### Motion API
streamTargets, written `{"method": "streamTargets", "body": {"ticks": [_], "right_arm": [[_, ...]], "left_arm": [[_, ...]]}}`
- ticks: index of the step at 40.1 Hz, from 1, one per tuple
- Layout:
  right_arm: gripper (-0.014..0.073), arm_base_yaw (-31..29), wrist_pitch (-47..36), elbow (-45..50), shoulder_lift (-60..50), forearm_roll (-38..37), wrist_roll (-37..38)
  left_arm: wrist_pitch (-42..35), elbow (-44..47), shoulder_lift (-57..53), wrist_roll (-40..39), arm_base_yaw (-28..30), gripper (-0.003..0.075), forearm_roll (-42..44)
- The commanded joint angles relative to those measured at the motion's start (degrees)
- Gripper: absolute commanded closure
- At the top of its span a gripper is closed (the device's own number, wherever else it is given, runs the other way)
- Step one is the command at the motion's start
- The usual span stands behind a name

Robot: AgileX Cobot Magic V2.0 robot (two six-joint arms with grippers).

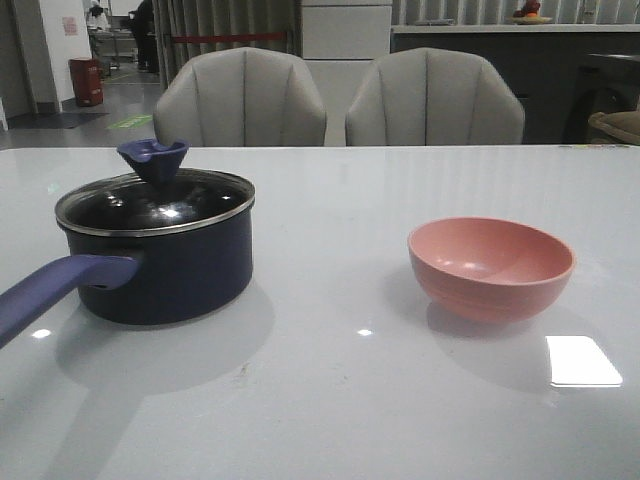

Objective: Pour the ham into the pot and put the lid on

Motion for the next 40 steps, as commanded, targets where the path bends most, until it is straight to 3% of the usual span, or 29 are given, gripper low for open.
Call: {"method": "streamTargets", "body": {"ticks": [1, 6, 15, 21, 40], "right_arm": [[0.0433, -1.1, -5.4, 0.0, -1.7, -2.0, -1.0], [0.0433, -3.2, -6.9, 6.2, -7.7, -6.7, 1.6], [0.0433, -6.0, -7.1, 16.2, -21.3, -15.1, 13.4], [0.0433, -6.0, -6.2, 17.7, -27.1, -15.6, 13.5], [0.0433, -6.2, -6.9, 17.7, -27.0, -15.6, 13.5]], "left_arm": [[-4.4, 1.1, 0.7, -0.3, 0.0, 0.0607, -0.4], [-4.4, 1.1, 0.7, -0.3, 0.0, 0.0607, -0.4], [-4.4, 1.1, 0.7, -0.3, 0.0, 0.0607, -0.4], [-4.4, 1.1, 0.7, -0.3, 0.0, 0.0607, -0.4], [-4.4, 1.1, 0.7, -0.3, 0.0, 0.0607, -0.4]]}}
